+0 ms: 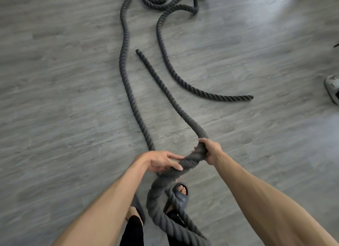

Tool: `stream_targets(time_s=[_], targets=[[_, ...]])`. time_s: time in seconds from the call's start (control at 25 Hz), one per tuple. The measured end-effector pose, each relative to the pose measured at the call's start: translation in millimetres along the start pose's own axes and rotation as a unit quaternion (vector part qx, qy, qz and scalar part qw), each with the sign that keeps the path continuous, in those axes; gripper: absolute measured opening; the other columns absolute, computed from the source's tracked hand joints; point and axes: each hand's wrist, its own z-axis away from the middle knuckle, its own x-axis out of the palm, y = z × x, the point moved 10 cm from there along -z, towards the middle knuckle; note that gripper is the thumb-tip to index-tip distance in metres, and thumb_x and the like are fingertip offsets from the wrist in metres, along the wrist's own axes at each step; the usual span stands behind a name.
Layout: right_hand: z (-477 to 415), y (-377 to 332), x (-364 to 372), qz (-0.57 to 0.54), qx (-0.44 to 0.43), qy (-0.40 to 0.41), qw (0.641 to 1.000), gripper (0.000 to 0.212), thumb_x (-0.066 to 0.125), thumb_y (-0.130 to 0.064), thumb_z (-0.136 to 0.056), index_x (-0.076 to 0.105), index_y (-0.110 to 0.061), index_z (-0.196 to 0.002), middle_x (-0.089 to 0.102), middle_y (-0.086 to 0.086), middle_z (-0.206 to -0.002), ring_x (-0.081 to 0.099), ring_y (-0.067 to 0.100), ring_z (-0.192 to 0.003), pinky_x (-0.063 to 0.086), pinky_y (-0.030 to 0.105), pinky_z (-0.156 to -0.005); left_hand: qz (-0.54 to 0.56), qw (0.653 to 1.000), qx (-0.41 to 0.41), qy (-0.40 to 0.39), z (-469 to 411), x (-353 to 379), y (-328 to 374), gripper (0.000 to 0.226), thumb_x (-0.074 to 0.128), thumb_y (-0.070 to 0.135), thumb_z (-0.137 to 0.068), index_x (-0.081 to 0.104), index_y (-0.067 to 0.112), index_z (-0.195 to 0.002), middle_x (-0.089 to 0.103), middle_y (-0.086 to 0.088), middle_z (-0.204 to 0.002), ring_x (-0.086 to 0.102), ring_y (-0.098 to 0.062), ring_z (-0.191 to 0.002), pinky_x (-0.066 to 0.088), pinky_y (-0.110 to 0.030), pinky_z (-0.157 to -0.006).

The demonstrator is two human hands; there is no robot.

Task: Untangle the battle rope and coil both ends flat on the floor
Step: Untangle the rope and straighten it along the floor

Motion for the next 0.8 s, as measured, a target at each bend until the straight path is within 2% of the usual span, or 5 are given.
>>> stream_targets(time_s=[0.08,0.16,0.52,0.68,0.8], targets=[[-4.9,-10.7,-9.6,-0.061,-0.016,-0.001,0.998,0.05,0.078,-0.014,-0.079,0.056,-0.001,-0.123,0.071,0.024,-0.102,0.072,0.036,-0.082,0.058,0.059,-0.083,-0.054,0.998,0.002,0.007,3.7,-7.0,21.6,0.047,0.075,0.002,-0.082,0.063,0.028,-0.12,0.073,-0.016,-0.109,0.072,-0.027,-0.087,0.051,-0.048,-0.097],[-7.5,-16.2,-16.5,-0.093,-0.019,0.004,0.996,0.053,0.082,-0.022,-0.077,0.057,-0.005,-0.121,0.069,0.022,-0.113,0.071,0.034,-0.087,0.06,0.054,-0.082,-0.128,0.992,0.003,0.009,8.9,-9.5,41.5,0.05,0.077,0.005,-0.082,0.065,0.031,-0.123,0.073,-0.011,-0.109,0.072,-0.026,-0.094,0.051,-0.046,-0.098],[23.2,33.8,-68.8,-0.053,-0.053,0.013,0.997,0.044,0.068,-0.009,-0.085,0.055,0.0,-0.125,0.07,0.02,-0.107,0.071,0.032,-0.091,0.061,0.043,-0.072,-0.327,0.943,-0.014,0.062,13.8,8.1,8.6,0.06,0.085,0.018,-0.072,0.066,0.043,-0.122,0.064,0.001,-0.117,0.061,-0.023,-0.114,0.047,-0.039,-0.103],[55.8,99.8,-88.8,0.013,-0.034,-0.024,0.999,0.035,0.067,-0.004,-0.087,0.057,0.003,-0.12,0.074,0.02,-0.096,0.072,0.029,-0.083,0.058,0.036,-0.061,-0.275,0.959,-0.05,0.043,14.2,31.4,-72.2,0.05,0.07,0.009,-0.074,0.067,0.032,-0.119,0.065,-0.007,-0.119,0.062,-0.025,-0.109,0.051,-0.033,-0.087],[90.0,163.4,-97.6,0.077,0.006,-0.087,0.993,0.018,0.066,0.002,-0.086,0.066,0.003,-0.104,0.075,0.018,-0.088,0.073,0.026,-0.078,0.057,0.034,-0.068,-0.098,0.99,-0.042,0.088,-4.4,49.1,-131.9,0.037,0.058,0.016,-0.088,0.057,0.024,-0.124,0.069,-0.015,-0.114,0.067,-0.026,-0.095,0.048,-0.033,-0.079]])
